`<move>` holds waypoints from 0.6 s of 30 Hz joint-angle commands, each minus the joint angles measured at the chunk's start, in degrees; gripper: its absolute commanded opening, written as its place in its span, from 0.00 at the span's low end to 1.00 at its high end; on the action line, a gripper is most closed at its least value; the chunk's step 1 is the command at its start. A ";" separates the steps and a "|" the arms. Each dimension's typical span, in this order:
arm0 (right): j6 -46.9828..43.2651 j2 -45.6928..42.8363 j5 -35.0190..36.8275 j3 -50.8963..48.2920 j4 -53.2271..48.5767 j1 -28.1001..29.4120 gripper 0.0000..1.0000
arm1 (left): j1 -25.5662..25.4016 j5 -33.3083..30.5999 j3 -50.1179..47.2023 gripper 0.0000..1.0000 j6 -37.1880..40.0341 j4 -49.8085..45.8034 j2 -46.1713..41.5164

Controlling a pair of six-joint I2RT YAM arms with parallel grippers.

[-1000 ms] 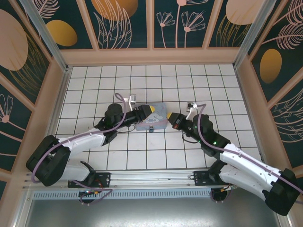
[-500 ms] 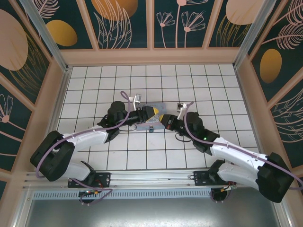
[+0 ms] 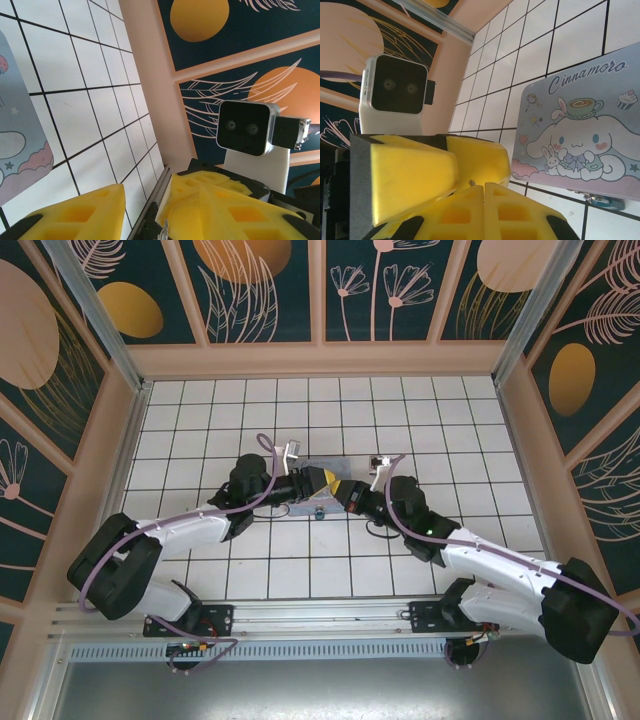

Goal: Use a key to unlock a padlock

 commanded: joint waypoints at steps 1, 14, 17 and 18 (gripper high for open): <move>-0.32 0.38 0.05 2.36 2.10 0.69 0.00 | -0.10 0.92 0.86 0.41 0.69 1.75 0.78; -0.15 0.93 0.36 2.02 2.69 1.14 0.00 | -0.13 0.82 0.77 0.26 0.48 2.34 1.38; -0.13 1.03 0.53 2.07 2.76 1.14 0.00 | -0.16 0.96 0.69 0.20 0.45 2.45 1.46; -0.17 1.12 0.53 2.10 2.86 1.16 0.00 | -0.20 0.95 0.61 0.19 0.50 2.45 1.46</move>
